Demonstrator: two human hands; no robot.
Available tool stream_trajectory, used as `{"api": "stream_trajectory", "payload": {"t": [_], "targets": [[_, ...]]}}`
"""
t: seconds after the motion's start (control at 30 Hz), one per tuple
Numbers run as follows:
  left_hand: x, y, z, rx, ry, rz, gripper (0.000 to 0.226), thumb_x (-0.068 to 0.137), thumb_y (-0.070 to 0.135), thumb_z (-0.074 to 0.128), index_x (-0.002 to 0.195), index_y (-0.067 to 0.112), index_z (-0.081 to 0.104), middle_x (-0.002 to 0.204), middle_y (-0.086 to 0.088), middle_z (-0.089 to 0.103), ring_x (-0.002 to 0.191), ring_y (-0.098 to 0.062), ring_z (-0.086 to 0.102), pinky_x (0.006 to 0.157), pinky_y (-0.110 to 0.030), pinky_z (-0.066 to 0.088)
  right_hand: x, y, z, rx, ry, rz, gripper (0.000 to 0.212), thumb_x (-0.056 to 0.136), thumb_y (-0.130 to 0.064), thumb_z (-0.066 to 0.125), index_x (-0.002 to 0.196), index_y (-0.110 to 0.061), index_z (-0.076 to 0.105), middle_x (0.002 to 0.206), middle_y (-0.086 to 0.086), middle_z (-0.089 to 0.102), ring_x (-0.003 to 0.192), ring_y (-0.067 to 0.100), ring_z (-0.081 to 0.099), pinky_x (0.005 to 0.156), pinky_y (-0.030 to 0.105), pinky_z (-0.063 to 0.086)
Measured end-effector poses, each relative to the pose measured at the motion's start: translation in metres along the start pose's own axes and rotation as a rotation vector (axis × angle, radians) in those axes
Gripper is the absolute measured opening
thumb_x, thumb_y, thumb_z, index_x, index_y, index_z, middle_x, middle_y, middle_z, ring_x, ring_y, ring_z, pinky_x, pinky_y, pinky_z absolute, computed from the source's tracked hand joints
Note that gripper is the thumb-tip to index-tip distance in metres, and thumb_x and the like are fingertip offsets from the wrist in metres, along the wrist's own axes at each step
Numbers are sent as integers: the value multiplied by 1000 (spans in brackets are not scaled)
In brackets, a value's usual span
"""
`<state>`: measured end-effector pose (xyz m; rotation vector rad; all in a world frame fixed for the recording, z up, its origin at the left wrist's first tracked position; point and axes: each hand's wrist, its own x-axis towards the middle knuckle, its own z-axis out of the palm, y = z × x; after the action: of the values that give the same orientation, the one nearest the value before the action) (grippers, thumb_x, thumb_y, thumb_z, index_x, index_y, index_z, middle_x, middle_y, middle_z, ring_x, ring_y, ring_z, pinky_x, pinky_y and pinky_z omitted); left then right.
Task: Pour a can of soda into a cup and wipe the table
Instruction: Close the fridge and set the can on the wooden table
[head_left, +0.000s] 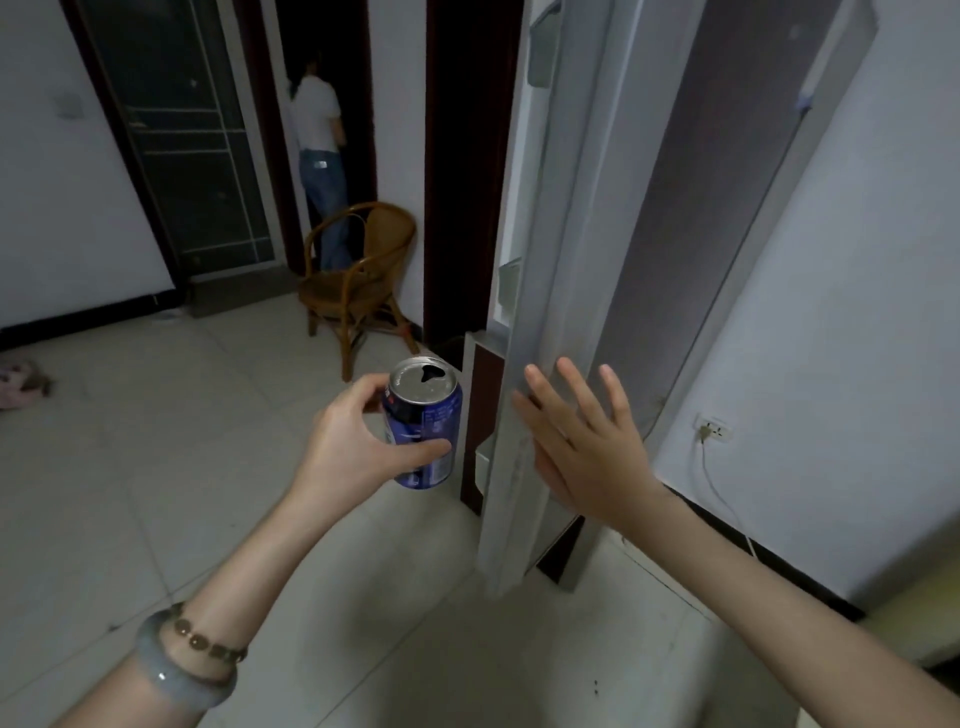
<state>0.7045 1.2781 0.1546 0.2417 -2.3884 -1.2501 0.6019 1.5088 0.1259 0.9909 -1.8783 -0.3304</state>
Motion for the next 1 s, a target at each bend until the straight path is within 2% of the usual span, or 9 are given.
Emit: {"api": "stream_trajectory", "payload": {"t": [0.1,0.17,0.23,0.33,0.43,0.73,0.83,0.93,1.0], "targets": [[21,-27,-22,-10,-29,-32,67,54,30,87,112,27,54,104,14,59,104,-9,53,87,-31,44,28,-10,21,-24,13,-14,55,87,-30,46,140,-16,39,149,6,26,144,28,7,114,53,9],[38,-42,-36,0,-47,-27,64,56,28,87,108,33,51,95,25,53,101,-5,51,83,-26,40,46,-17,34,-7,16,-22,54,88,-27,45,140,-15,39,150,6,26,146,27,2,115,53,8],[54,-55,-48,-12,-54,-18,61,57,26,87,106,34,50,92,30,50,97,-3,50,80,-22,38,64,-22,47,22,27,-25,50,88,-24,47,137,-13,44,150,8,28,146,28,2,114,54,10],[81,-71,-62,-55,-45,12,60,57,26,86,107,31,53,97,26,56,95,-1,53,79,-20,40,88,-30,64,51,30,-22,46,88,-23,49,132,-11,50,149,9,29,146,29,3,113,55,13],[108,-88,-69,-89,-54,45,60,58,25,86,110,27,56,101,17,61,96,0,55,83,-20,42,111,-35,84,59,7,-32,46,87,-24,48,131,-11,48,149,11,28,146,31,3,113,55,12],[207,-142,-72,-130,-119,78,54,58,25,87,103,30,57,96,22,61,90,17,52,72,1,37,177,-43,164,45,23,-43,42,88,-26,49,127,-11,51,149,13,28,145,33,3,114,55,9],[251,-156,-75,-126,-148,99,53,59,23,87,100,33,56,95,24,60,90,17,52,74,0,37,200,-41,195,24,32,-42,40,87,-26,50,124,-12,52,148,14,29,145,34,5,115,54,8],[296,-168,-77,-101,-190,129,56,60,25,87,105,31,56,99,24,59,94,12,53,77,-5,38,221,-40,224,-3,24,-24,39,86,-26,50,122,-12,54,148,14,30,145,33,5,114,55,8],[323,-174,-78,-93,-208,159,53,61,22,86,102,31,54,95,25,57,89,18,50,74,-2,37,234,-39,242,-36,6,-8,40,85,-26,50,122,-13,53,148,14,29,145,33,4,113,56,8]]}}
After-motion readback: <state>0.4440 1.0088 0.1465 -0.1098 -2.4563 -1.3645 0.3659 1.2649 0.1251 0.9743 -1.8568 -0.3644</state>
